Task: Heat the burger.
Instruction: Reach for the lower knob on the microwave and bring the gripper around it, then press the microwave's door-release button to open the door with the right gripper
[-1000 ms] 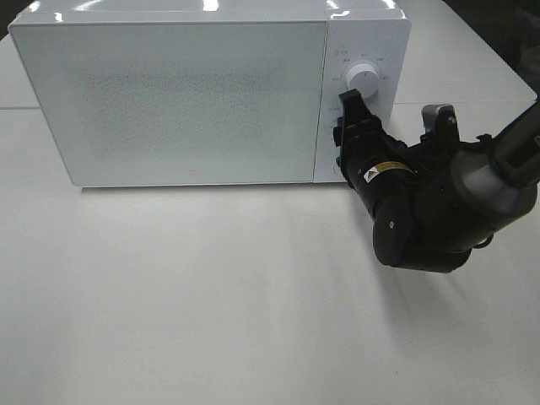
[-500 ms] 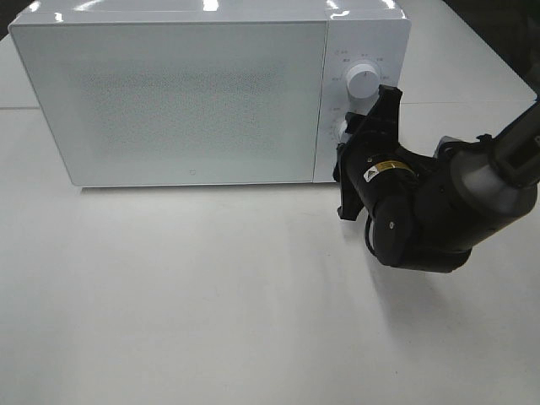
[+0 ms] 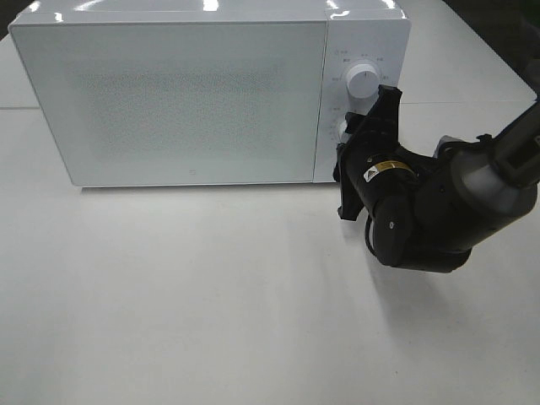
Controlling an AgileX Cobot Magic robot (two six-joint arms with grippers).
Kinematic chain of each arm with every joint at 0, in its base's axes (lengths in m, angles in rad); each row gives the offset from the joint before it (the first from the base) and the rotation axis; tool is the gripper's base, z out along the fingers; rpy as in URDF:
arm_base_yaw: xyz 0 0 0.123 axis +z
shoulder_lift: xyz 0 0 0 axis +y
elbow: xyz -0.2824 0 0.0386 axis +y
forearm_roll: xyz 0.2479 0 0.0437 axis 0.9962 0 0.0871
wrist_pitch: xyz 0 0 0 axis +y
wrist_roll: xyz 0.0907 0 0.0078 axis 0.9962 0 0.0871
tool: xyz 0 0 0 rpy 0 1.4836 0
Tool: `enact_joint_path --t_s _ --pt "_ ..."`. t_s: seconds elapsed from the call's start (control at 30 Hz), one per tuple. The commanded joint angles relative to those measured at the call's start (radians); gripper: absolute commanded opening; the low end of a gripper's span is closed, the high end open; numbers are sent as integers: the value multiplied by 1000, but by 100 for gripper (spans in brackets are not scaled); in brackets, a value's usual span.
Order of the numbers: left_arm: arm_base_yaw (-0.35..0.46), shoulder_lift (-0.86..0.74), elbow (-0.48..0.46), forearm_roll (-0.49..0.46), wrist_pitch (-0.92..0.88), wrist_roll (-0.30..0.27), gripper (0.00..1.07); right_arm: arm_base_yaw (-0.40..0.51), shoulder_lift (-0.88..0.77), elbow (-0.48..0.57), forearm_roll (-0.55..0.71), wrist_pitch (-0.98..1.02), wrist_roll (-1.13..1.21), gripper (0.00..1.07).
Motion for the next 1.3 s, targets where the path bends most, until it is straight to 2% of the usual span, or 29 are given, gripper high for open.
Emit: enact_joint_path --t_s 0.03,0.13,0.2,0.27,0.3,0.53,0.6,0.63,0.67,0.7,0.77,0.8,0.9,1.13,1.27,1.3 --pt "3 -16 4 -9 -10 3 100 1 -15 -59 -168 -155 -31 11" --pt "3 -16 4 -9 -10 3 100 1 -15 -59 -150 -155 -49 12" --pt "3 -16 4 -9 -10 3 100 1 -15 -58 -84 -182 -104 23" --pt "3 -16 4 -9 -10 3 100 1 -15 -58 -71 -188 -113 27" --pt "3 -16 4 -9 -10 3 100 1 -15 -58 -38 -189 -124 34" --pt "3 -16 4 -9 -10 3 100 1 -17 -39 45 -183 -178 46" --pt "3 -16 4 -9 -10 3 100 1 -17 -32 46 -184 -185 48" --pt "3 -16 4 -9 -10 3 100 1 -17 -18 40 -184 -204 54" --pt "3 -16 4 -9 -10 3 100 1 -17 -18 40 -184 -204 54" --pt "3 -16 4 -9 -10 3 100 1 -20 -1 28 -184 -204 62" --pt "3 -16 4 -9 -10 3 100 1 -26 10 24 -175 -205 65" --pt "3 -16 4 -9 -10 3 100 1 -42 28 11 -142 -228 73" --pt "3 -16 4 -9 -10 3 100 1 -82 54 -26 -45 -297 79" --pt "3 -16 4 -9 -10 3 100 1 -166 106 -76 156 -484 75" --pt "3 -16 4 -9 -10 3 100 -3 -245 116 -104 357 -736 75" --pt "3 -16 4 -9 -10 3 100 -3 -245 116 -104 357 -736 75"
